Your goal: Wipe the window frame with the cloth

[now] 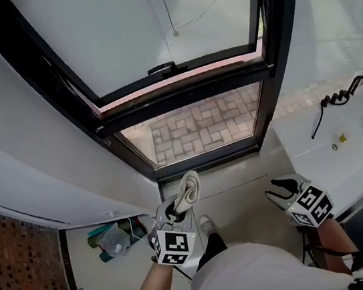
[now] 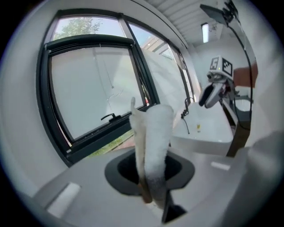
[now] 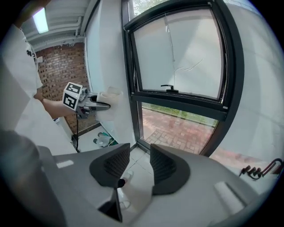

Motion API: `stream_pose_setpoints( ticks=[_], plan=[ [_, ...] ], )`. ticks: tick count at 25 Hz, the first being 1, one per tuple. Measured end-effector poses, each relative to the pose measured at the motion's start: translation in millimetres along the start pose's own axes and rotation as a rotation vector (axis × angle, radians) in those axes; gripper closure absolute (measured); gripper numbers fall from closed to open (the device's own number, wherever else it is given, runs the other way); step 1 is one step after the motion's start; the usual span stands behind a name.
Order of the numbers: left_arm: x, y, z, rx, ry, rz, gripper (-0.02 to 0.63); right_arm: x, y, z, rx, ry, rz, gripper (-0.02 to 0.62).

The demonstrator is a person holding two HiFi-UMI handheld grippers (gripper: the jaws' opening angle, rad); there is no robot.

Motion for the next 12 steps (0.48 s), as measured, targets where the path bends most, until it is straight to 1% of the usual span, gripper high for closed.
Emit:
stream_pose_setpoints(
  ticks=[2,4,8,10,12],
  plan=[
    [-20.2,7.2,27.1,-0.022,-0.023,0.028,0.517,-14.6,-8.5,-6.7,-0.026,0.002,0.017,0.451],
    [-38.9,11.8,42.5,-0.033,-0.025,0.042,0.517,-26.3,-13.8,-9.9,-0.025,0.000,0.044,0.451],
    [-68.0,19.2,54.7,-0.090,-0.022,0.069,0.517,-41.8,-20.3,-15.1,-0.006,0.005,0.093,0.451],
    [-75.3,20.5,60.3,-0.103,-0.035,0.083,0.517,-48.2,-25.4,-19.5,0.004,0.000,0.108,0.451],
    [-78.5,25.9,65.8,-0.100,-0.061,0.101,0.517,-59.4,-29.7,-21.3,0.020,-0.022,0.124,0.451]
  ],
)
Point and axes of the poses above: the fingertips, and each gripper's own axes: x forward along the fingers, z to its right, y out of its top, the point moved 2 cm from there along -x, backward along the fingers, and after that the axes turned 12 degrees about -z, right-handed, at the moved point
